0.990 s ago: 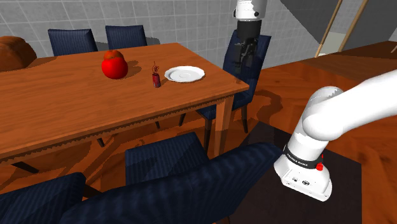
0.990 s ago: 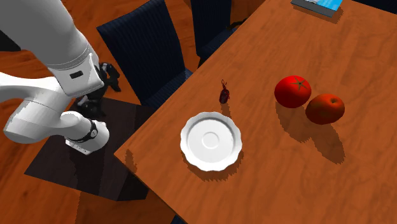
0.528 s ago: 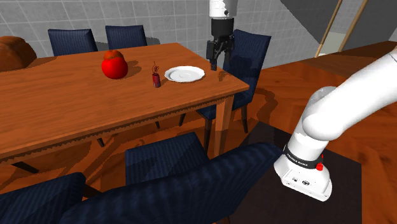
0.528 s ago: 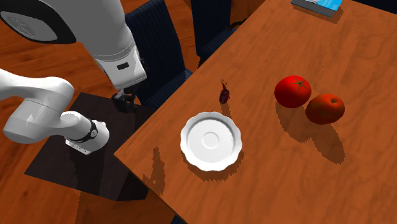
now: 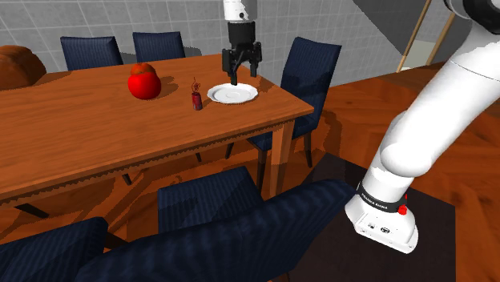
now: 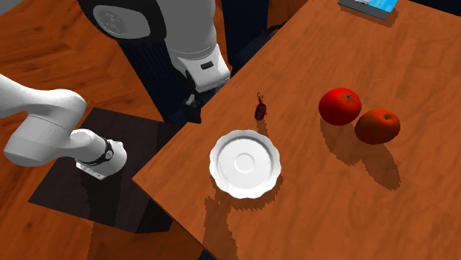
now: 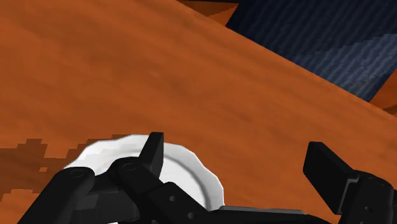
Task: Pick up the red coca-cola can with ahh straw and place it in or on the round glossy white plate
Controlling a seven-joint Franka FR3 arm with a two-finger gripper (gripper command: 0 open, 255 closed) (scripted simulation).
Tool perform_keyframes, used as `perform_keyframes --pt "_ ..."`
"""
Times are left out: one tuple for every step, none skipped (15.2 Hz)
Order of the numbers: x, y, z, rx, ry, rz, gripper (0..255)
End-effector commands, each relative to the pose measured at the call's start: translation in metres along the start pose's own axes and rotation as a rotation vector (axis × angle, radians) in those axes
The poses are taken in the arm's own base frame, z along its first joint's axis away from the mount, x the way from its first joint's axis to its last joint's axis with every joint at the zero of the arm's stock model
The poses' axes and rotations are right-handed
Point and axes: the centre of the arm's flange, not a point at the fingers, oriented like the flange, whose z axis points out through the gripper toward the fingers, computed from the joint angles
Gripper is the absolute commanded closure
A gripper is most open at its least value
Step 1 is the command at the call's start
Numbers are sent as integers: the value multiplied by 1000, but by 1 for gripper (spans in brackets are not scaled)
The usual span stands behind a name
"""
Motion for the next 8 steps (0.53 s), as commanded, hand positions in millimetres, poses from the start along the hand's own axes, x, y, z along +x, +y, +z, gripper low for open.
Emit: perform_keyframes --pt "23 -11 -1 -3 5 5 0" --pt "35 -16 -1 -4 7 8 0" --pt "47 -22 -2 -6 9 10 0" --pt "59 -27 -3 -7 11 12 0" --pt "70 -32 -4 -9 13 15 0" --pt "82 -38 -4 -11 16 17 0" --pt "94 -43 -5 -12 18 19 0" --pt "106 -48 -6 -14 20 22 0"
